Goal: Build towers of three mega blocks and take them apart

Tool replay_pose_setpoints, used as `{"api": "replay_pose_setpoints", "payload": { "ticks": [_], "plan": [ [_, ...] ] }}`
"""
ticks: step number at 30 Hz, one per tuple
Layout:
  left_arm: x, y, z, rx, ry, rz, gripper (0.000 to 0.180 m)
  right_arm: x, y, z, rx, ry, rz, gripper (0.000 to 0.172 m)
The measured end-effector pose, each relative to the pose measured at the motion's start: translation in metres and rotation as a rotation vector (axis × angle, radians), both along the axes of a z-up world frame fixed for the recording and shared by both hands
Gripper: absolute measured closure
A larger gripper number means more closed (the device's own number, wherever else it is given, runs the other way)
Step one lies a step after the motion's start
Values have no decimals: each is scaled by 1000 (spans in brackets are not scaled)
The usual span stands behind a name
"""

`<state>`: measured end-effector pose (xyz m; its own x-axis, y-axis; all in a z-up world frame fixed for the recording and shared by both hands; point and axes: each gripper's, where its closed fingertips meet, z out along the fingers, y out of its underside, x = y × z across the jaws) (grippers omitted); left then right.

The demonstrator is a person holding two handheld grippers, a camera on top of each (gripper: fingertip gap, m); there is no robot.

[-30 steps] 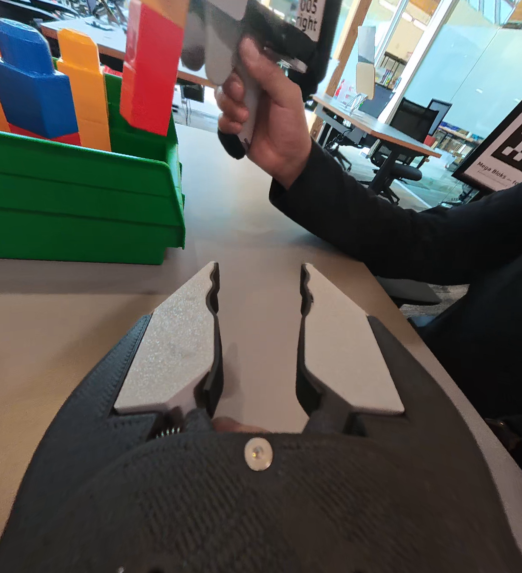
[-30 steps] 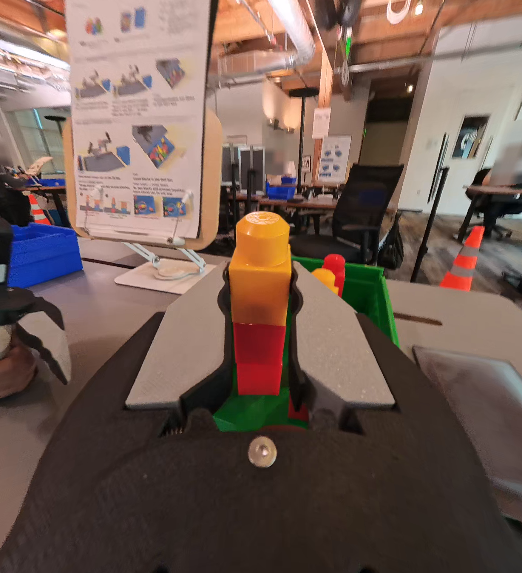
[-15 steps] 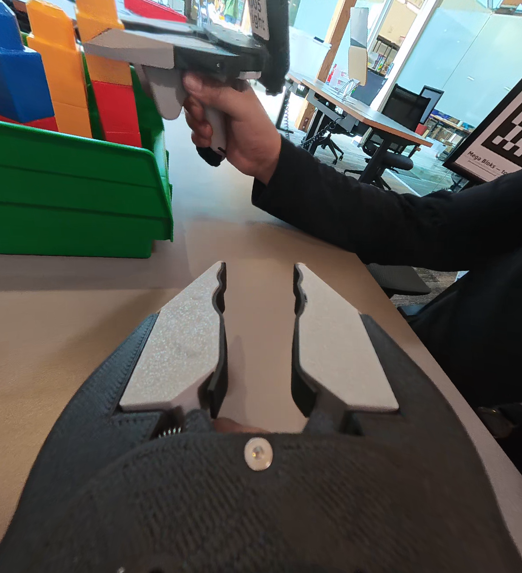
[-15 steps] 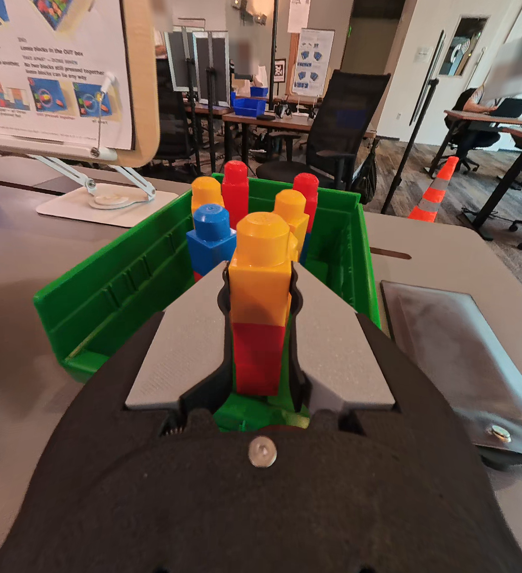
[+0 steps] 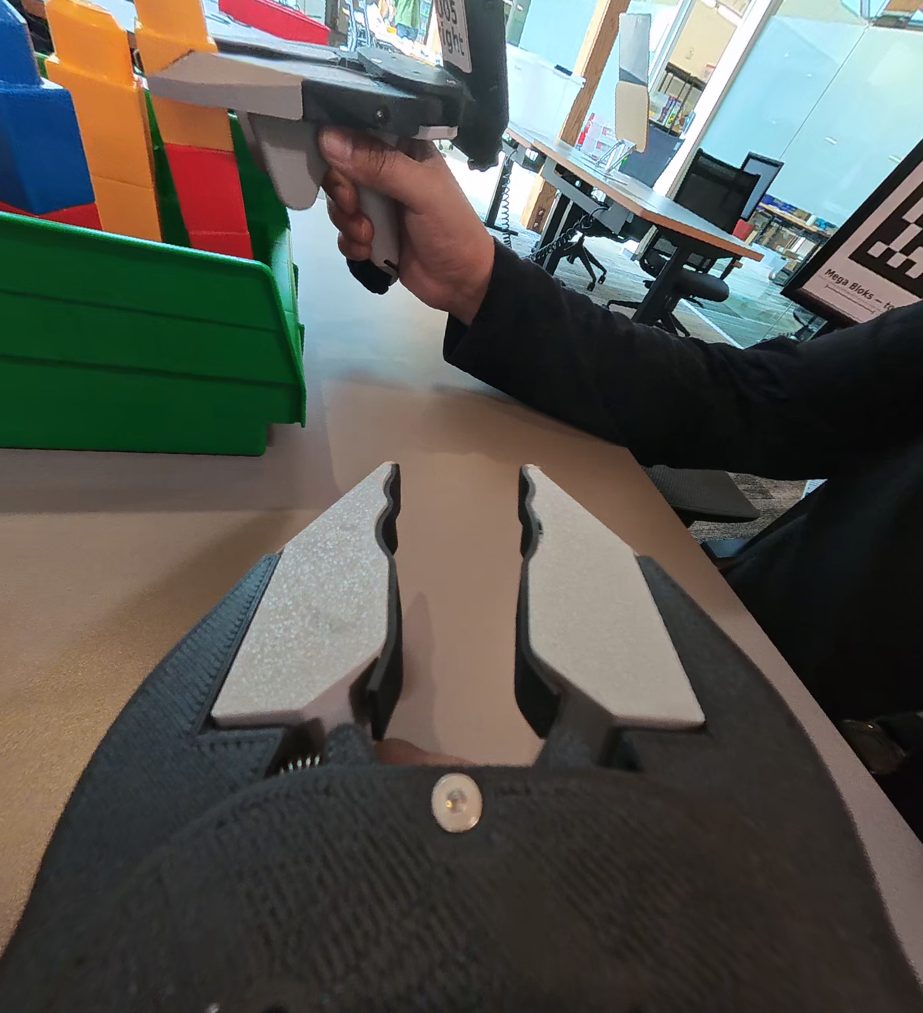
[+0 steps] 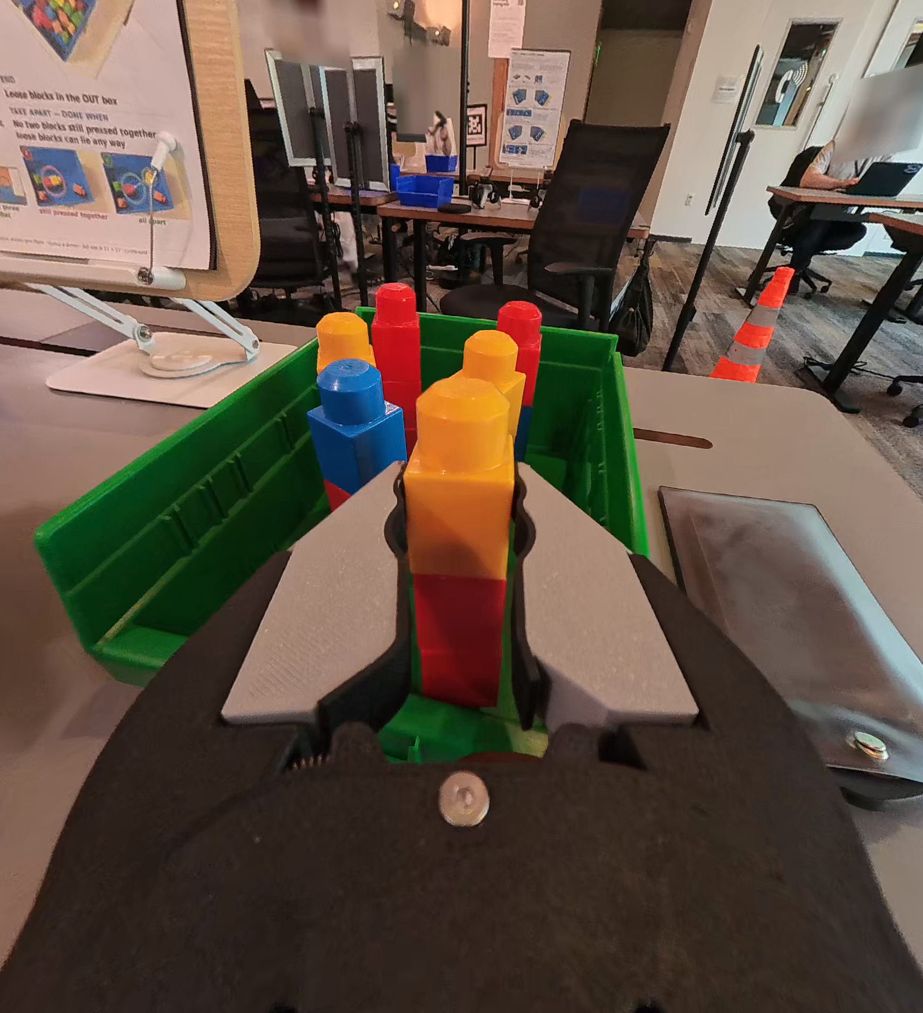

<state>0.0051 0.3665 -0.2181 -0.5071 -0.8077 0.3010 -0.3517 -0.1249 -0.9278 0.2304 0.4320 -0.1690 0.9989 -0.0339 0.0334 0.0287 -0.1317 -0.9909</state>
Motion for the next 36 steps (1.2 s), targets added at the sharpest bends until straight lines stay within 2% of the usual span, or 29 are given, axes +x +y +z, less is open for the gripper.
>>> {"api": "replay_pose_setpoints", "payload": {
  "ticks": [5, 15, 24, 27, 32, 36],
  "plan": [
    [0, 0, 0, 1, 3, -2, 139, 1, -4, 8, 42, 10, -4, 144],
    [-1, -2, -2, -3, 14, -12, 139, 3, -5, 10, 48, 12, -11, 144],
    [-2, -2, -2, -8, 17, -17, 139, 2, -13, 27, 121, 7, -15, 146],
    [-2, -2, -2, -14, 22, -22, 139, 0, -19, 38, 167, -7, -19, 144],
    [-2, -2, -2, -22, 22, -22, 139, -23, -42, 81, 382, -77, 53, 145],
    [-2, -1, -3, -25, 26, -14, 139, -41, -46, 92, 429, -131, 98, 145]
  ]
}}
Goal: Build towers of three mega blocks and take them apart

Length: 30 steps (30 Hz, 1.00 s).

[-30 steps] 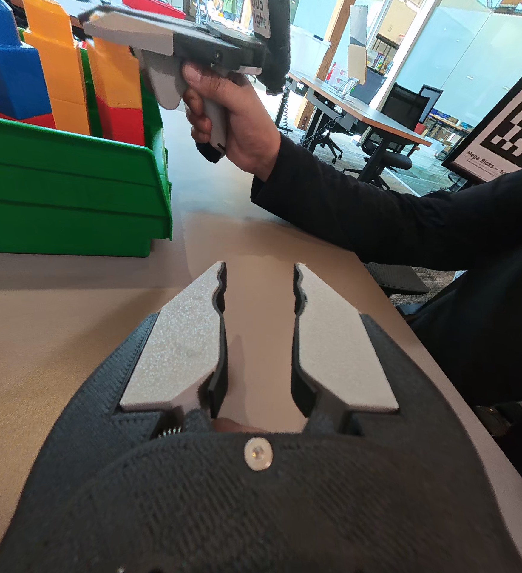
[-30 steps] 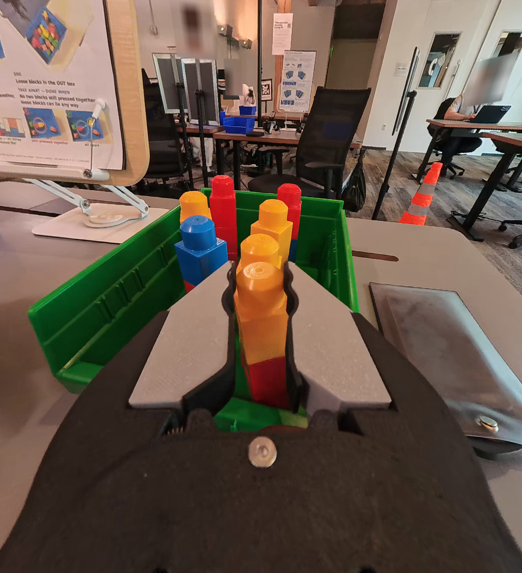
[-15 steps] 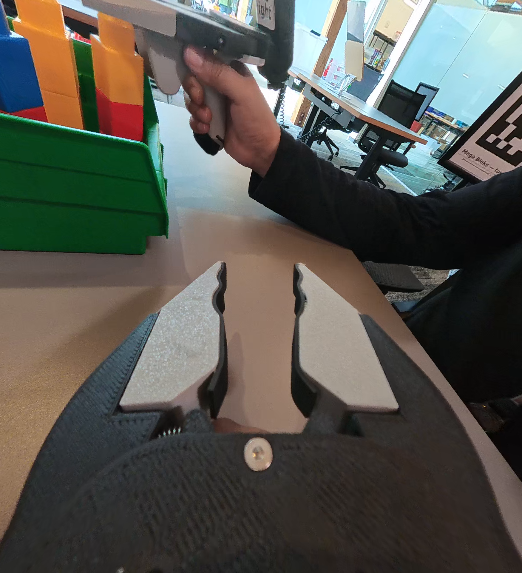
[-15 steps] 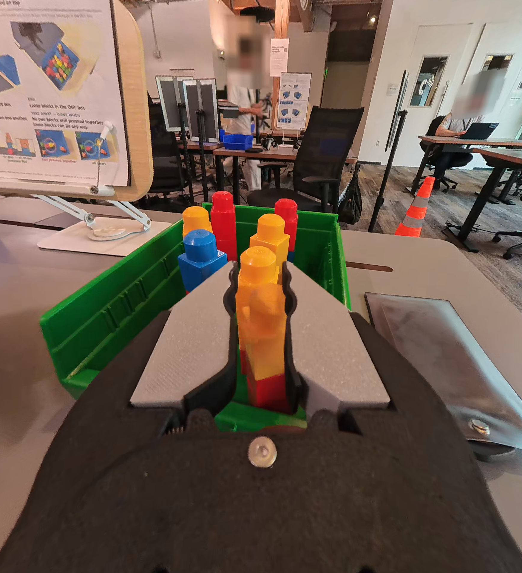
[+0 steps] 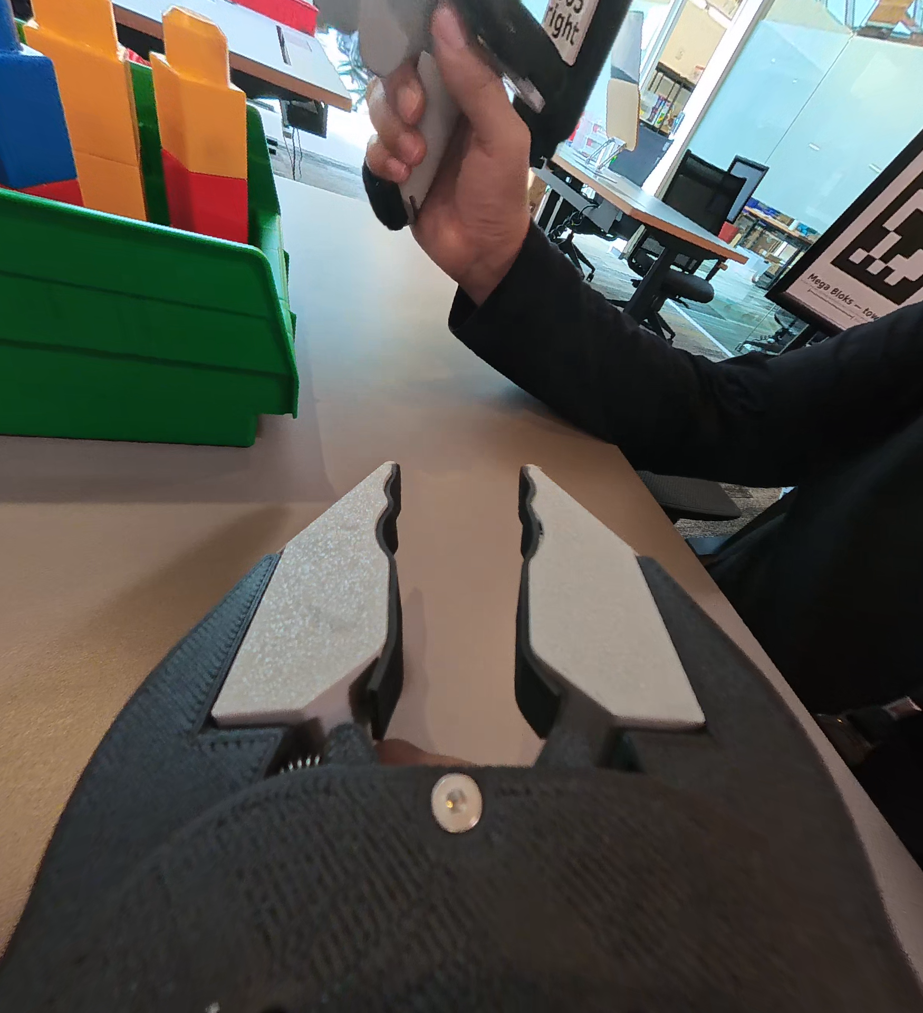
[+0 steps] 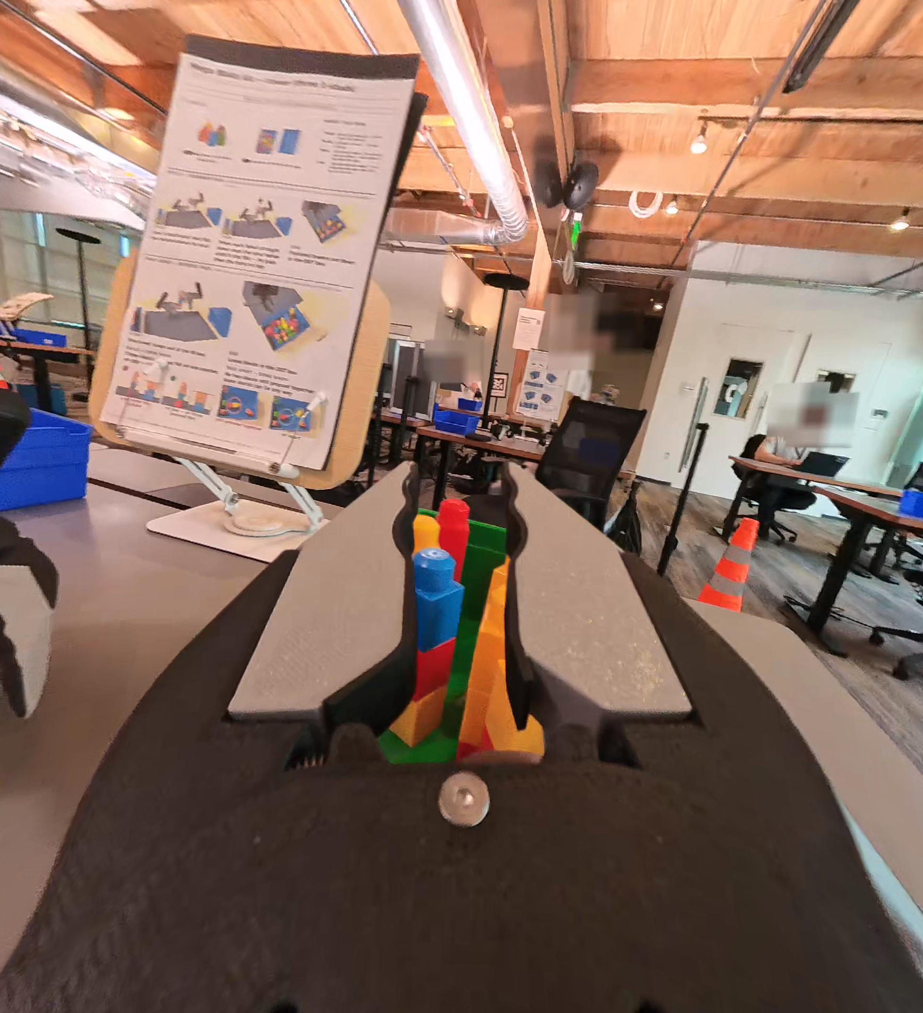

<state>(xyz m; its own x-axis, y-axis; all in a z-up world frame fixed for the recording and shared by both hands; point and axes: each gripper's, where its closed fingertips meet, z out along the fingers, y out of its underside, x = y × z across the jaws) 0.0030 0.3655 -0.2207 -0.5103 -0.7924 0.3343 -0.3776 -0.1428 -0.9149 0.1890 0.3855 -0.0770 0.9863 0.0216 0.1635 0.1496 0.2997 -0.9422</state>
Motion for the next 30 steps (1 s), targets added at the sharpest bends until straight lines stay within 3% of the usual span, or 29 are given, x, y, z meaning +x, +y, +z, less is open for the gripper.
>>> {"api": "replay_pose_setpoints", "payload": {
  "ticks": [4, 7, 9, 12, 14, 18, 20, 23, 26, 30],
  "plan": [
    [-2, 7, -6, 45, 47, 43, 139, -23, 6, -3, -30, -74, 51, 141],
    [-14, 34, 3, 169, 119, 175, 135, -33, 10, -6, -50, -149, 28, 142],
    [-28, 62, 35, 196, 97, 314, 131, -41, 9, -4, -42, -172, 38, 143],
    [-70, 104, 122, 62, -94, 534, 128, -55, 6, 0, -9, -185, 90, 142],
    [-118, 146, 166, 45, -185, 737, 129, -75, -1, 4, 37, -158, 213, 139],
    [-245, 244, 189, 196, -139, 1175, 123, -102, -4, 3, 39, -144, 344, 132],
    [-305, 287, 180, 201, -61, 1320, 126, -116, -1, -3, 14, -168, 373, 131],
    [-367, 344, 126, 170, 192, 1429, 125, -143, 4, -15, -40, -194, 451, 130],
    [-387, 379, 67, 134, 399, 1420, 122, -169, 7, -29, -90, -232, 515, 129],
    [-386, 411, 19, 177, 556, 1383, 123, -189, 12, -42, -137, -251, 562, 128]
  ]
}}
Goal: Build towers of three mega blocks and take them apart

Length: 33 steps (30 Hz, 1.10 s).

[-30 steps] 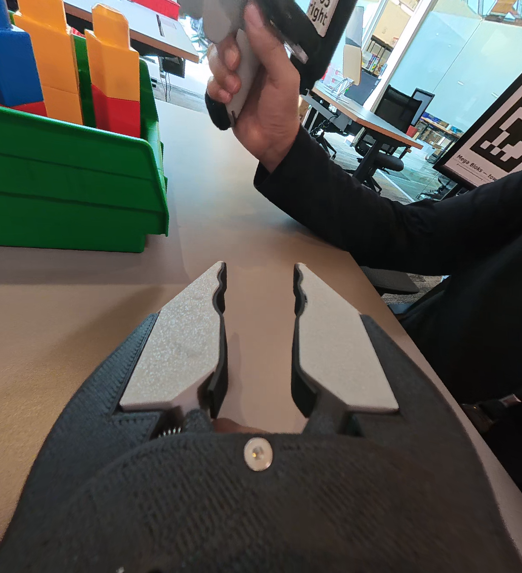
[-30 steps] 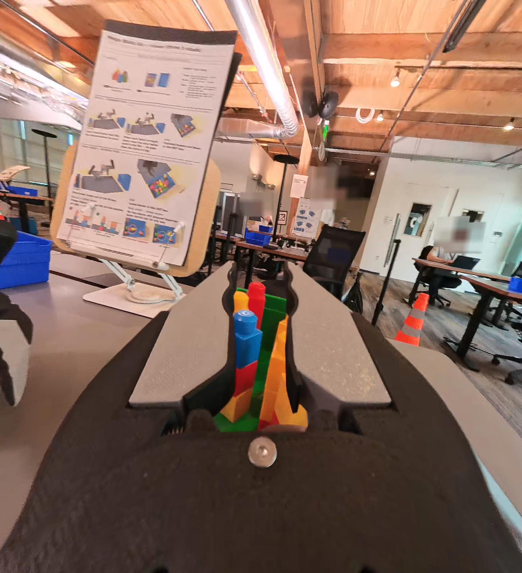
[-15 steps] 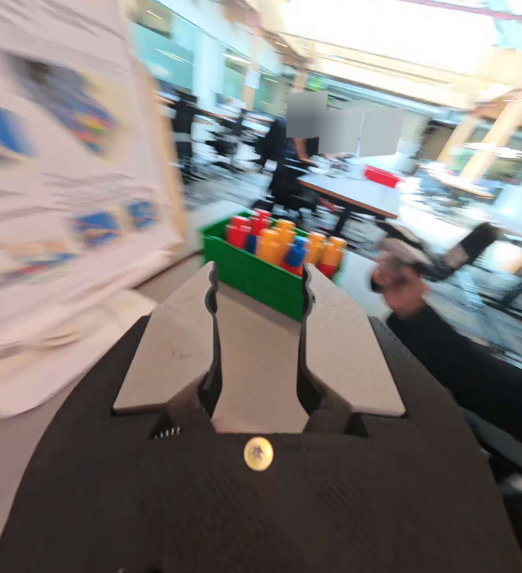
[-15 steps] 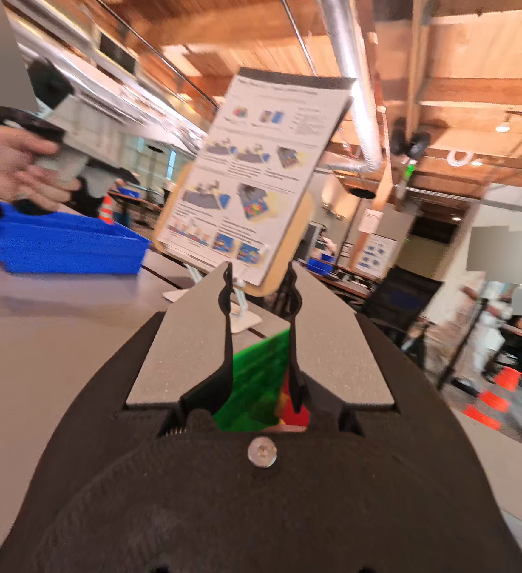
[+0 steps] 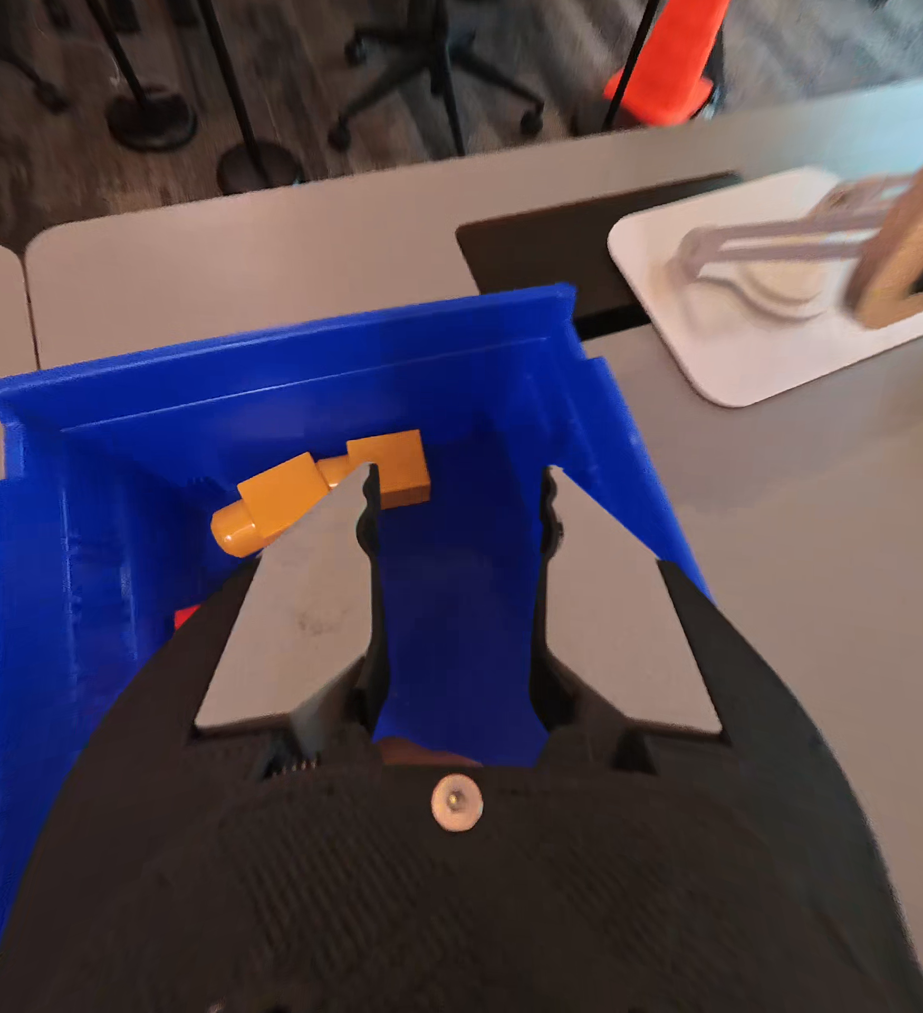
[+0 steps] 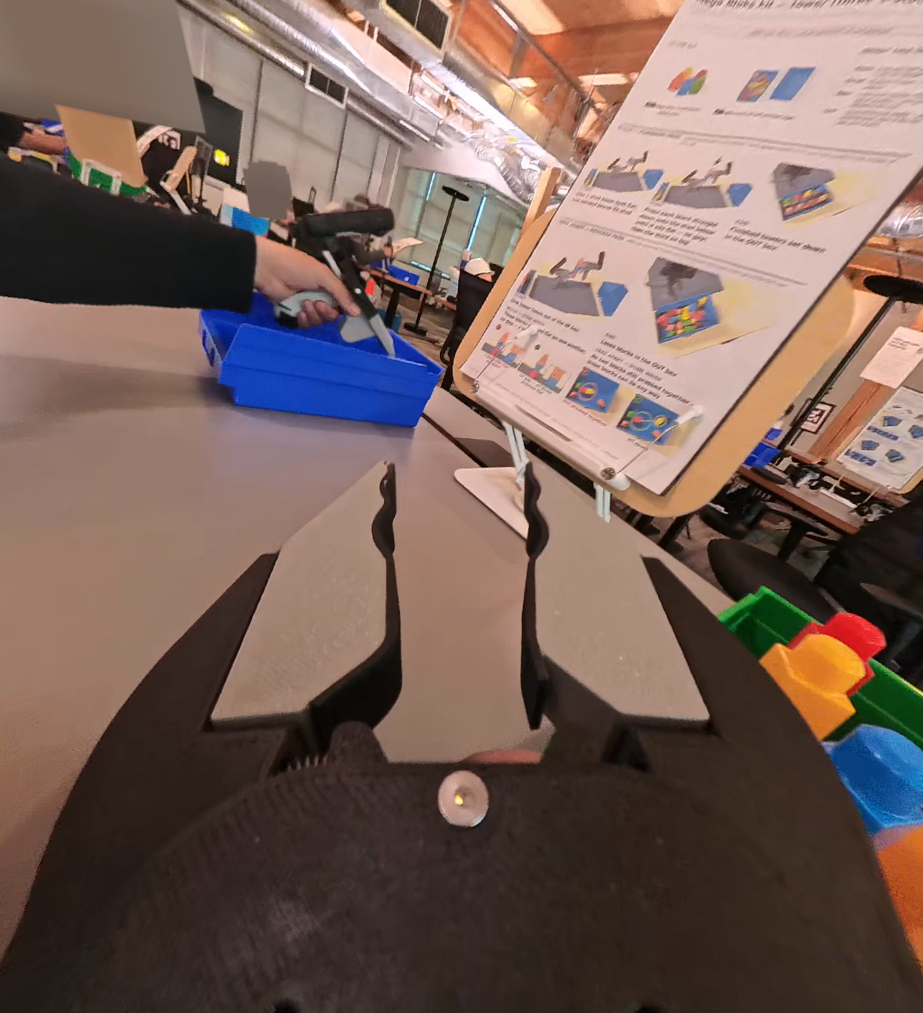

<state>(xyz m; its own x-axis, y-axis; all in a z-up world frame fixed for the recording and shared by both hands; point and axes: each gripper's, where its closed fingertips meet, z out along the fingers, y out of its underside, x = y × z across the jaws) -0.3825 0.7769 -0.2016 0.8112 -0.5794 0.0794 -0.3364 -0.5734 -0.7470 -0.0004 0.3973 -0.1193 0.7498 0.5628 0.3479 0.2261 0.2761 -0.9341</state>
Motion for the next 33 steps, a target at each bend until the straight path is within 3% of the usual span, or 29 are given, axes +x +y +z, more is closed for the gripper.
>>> {"api": "replay_pose_setpoints", "payload": {
  "ticks": [7, 10, 12, 15, 16, 17, 20, 22, 28, 33],
  "plan": [
    [-10, 36, -63, -65, 329, 33, 120, -5, 8, -16, -52, -32, -1, 128],
    [-16, 46, -78, -26, 451, 49, 118, -5, 8, -16, -52, -33, 2, 129],
    [-6, 42, -81, -38, 425, 24, 140, -6, 6, -15, -52, -30, 8, 130],
    [-5, 37, -76, -16, 470, 16, 146, -8, 3, -14, -47, -37, 18, 131],
    [-5, 35, -67, 13, 479, 16, 155, -10, 2, -14, -44, -41, 23, 131],
    [-3, 33, -55, 40, 452, 16, 180, -11, 1, -14, -42, -44, 29, 132],
    [5, 16, -22, 32, 304, 13, 180, -18, -3, -12, -36, -43, 55, 133],
    [0, 5, -11, 23, 296, 17, 180, -22, -6, -11, -31, -46, 70, 134],
    [-24, -21, -3, -8, 312, 51, 180, -33, -12, -13, -31, -65, 103, 134],
    [-41, -39, -22, -98, 324, 37, 139, -38, -11, -20, -64, -69, 126, 134]
  ]
}}
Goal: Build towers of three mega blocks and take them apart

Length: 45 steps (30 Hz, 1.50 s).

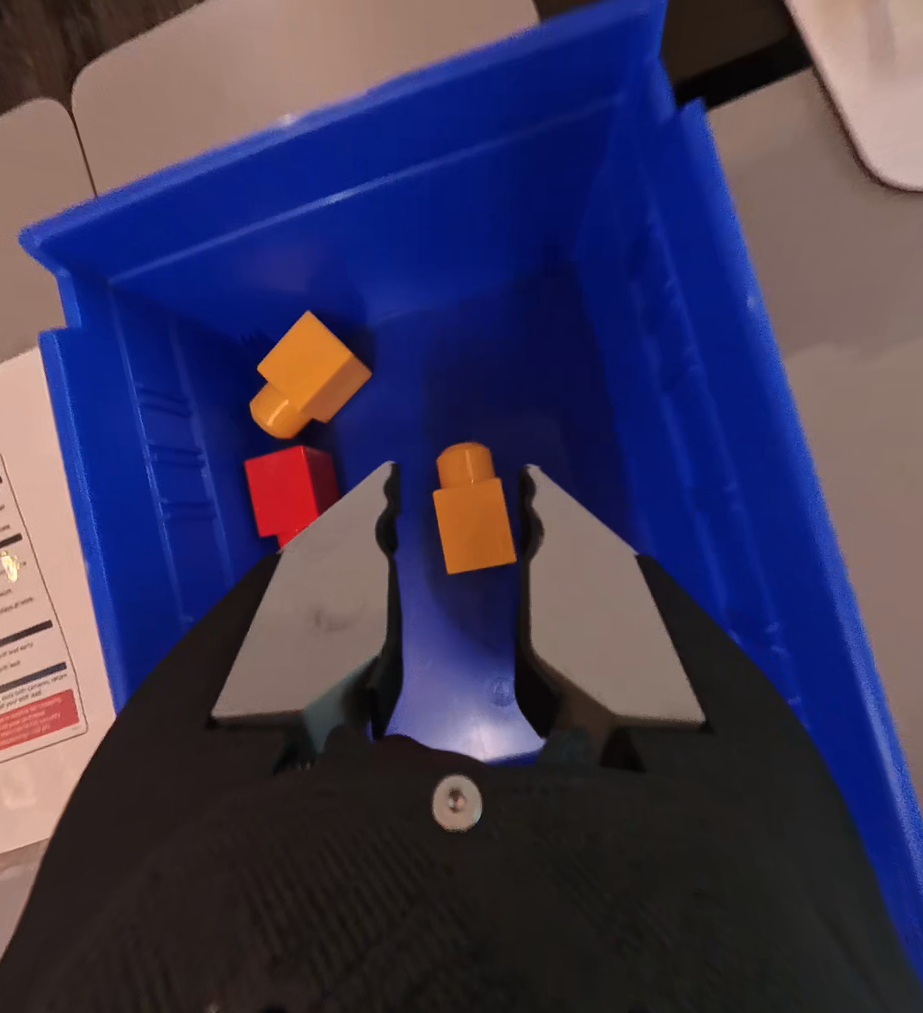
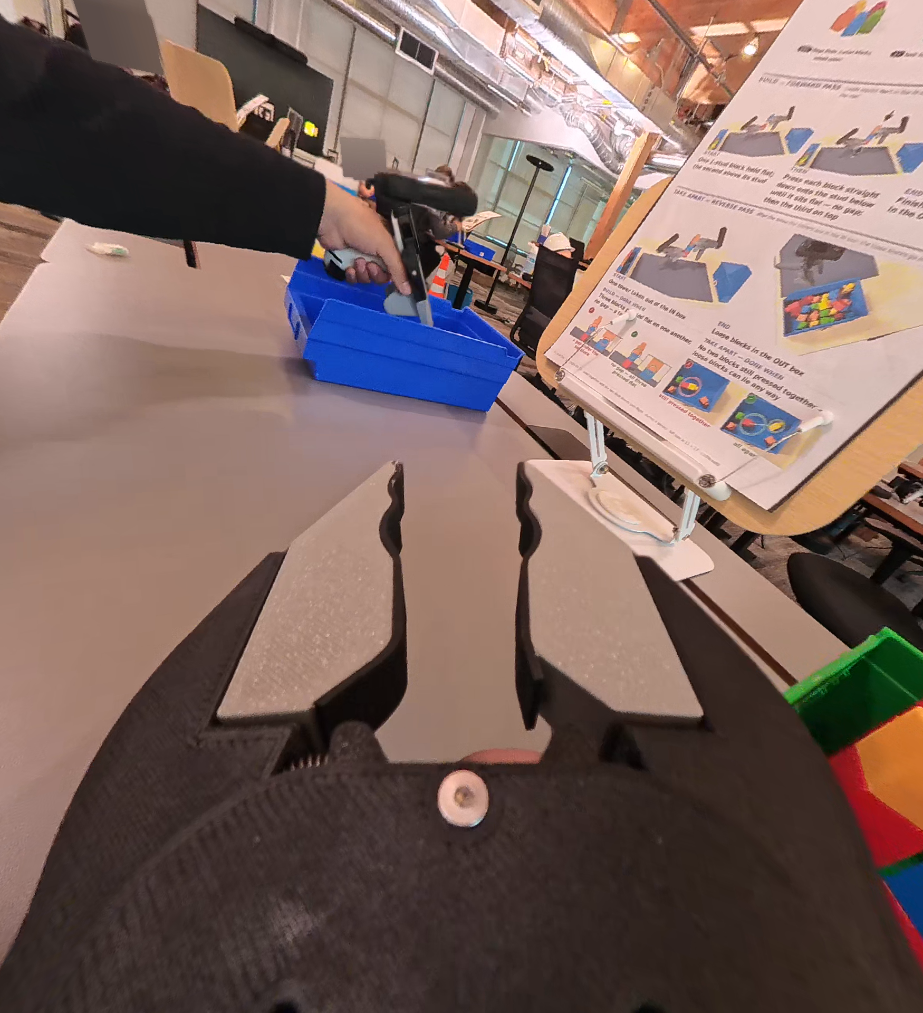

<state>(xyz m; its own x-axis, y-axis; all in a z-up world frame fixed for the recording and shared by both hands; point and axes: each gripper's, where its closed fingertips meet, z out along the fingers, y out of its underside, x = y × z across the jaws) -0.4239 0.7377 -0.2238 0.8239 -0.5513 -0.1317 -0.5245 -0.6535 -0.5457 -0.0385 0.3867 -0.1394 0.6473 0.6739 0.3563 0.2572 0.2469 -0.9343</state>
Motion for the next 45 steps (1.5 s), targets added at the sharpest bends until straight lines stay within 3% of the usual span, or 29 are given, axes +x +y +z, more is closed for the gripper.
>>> {"api": "replay_pose_setpoints", "payload": {
  "ticks": [3, 5, 7, 9, 16, 19, 22, 25, 27, 29, 31, 34, 37, 40, 43, 45],
  "plan": [
    [-13, 0, -22, -38, 33, 32, 130, -4, 1, -4, -5, -19, 4, 134],
    [-8, 1, -34, -66, -27, 47, 124, -6, 1, -5, -10, -21, 7, 134],
    [-5, -1, -46, -117, -56, 56, 137, -8, 2, -6, -16, -20, 9, 134],
    [-13, -7, -61, -148, 44, 29, 139, -9, 2, -7, -21, -24, 10, 134],
    [-15, -15, -53, -100, 51, -22, 146, -7, 3, -7, -29, -13, 10, 135],
    [-9, -18, -24, -16, -12, -43, 146, -7, 2, -8, -30, -17, 13, 135],
    [24, -33, 43, 158, -208, -141, 146, -13, 1, -12, -83, 3, 47, 135],
    [84, -94, 124, 341, -474, -375, 146, -28, -1, -22, -204, 47, 138, 133],
    [132, -156, 150, 403, -598, -564, 146, -40, 1, -25, -266, 87, 171, 134],
    [181, -215, 145, 433, -660, -728, 146, -54, 3, -25, -320, 148, 207, 134],
    [226, -263, 117, 429, -678, -846, 146, -70, 1, -19, -376, 249, 273, 134],
    [278, -310, 74, 396, -732, -964, 146, -83, 4, -11, -440, 383, 321, 133],
    [305, -333, 49, 325, -747, -1028, 146, -84, 9, -8, -466, 457, 321, 131],
    [314, -331, 47, 402, -744, -991, 146, -86, 12, -15, -489, 438, 307, 125],
    [316, -340, 51, 344, -834, -995, 146, -87, 17, -19, -489, 426, 273, 132],
    [317, -338, 47, 394, -796, -985, 146, -89, 19, -21, -489, 419, 264, 145]
  ]
}}
